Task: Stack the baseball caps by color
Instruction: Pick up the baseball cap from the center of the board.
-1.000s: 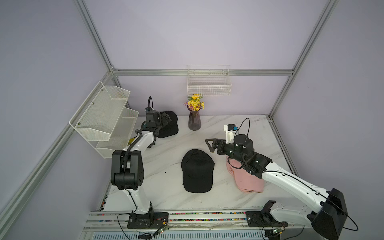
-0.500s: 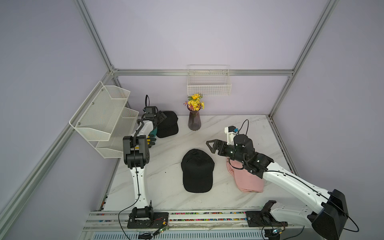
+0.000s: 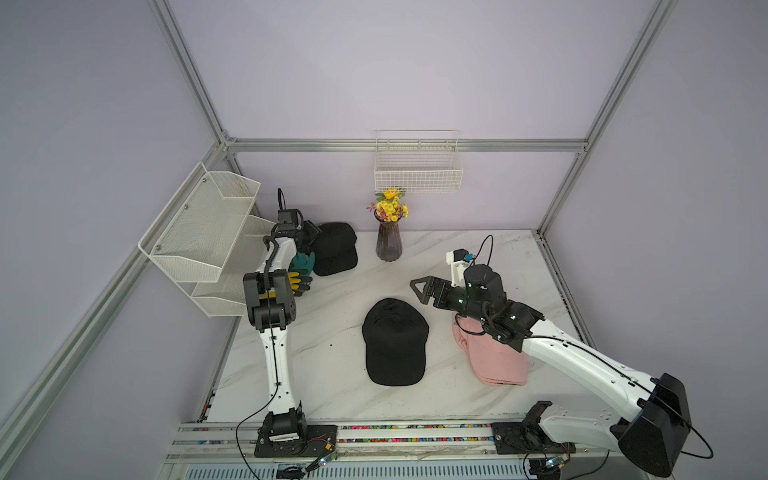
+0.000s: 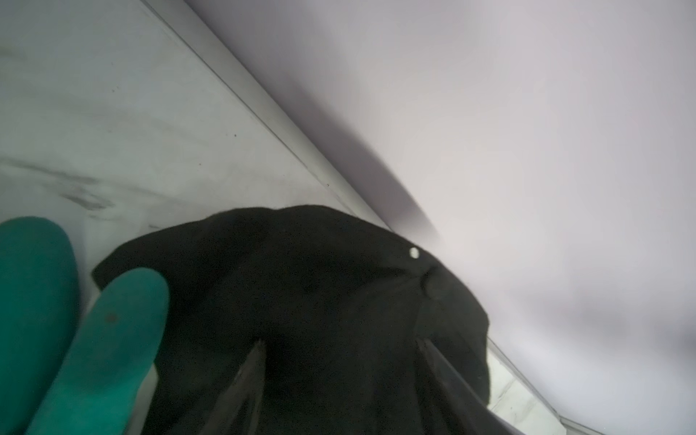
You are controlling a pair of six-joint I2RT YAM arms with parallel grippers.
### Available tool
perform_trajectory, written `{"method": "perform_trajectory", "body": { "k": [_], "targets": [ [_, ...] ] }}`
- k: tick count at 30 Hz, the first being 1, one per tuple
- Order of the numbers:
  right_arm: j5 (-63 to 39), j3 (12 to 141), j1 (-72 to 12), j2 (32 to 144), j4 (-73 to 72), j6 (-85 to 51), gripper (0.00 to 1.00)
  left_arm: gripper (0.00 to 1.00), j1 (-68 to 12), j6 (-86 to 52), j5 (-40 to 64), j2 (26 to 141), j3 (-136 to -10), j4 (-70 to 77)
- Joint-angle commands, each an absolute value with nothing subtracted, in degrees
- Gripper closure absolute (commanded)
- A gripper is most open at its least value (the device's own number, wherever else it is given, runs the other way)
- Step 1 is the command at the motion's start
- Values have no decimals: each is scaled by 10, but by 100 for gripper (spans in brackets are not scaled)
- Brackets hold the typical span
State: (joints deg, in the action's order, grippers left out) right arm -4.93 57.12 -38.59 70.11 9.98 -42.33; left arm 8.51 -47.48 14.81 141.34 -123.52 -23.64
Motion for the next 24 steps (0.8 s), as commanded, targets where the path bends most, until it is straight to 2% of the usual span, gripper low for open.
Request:
{"method": "perform_trajectory", "body": {
  "k": [1, 4, 6, 8, 14, 19, 24],
  "targets": [
    [-41, 591, -382, 673, 117, -420, 3, 45, 91, -480, 175, 1413, -1252, -258],
    [-39, 592, -382, 660, 121, -423, 3, 69, 91, -481, 176, 1411, -1253, -263],
    [-35, 593, -382, 653, 122, -424, 3, 90, 91, -484, 186, 1407, -1251, -265],
    [-33, 593, -382, 648, 124, -420, 3, 100, 91, -491, 201, 1395, -1241, -252],
    [-7, 598, -381, 622, 143, -376, 3, 100, 83, -579, 293, 1332, -1171, -127],
    [12, 595, -367, 605, 155, -369, 3, 100, 68, -620, 316, 1295, -1169, -109],
    [-22, 608, -334, 621, 185, -400, 3, 100, 56, -671, 347, 1265, -1125, -85]
  ]
}}
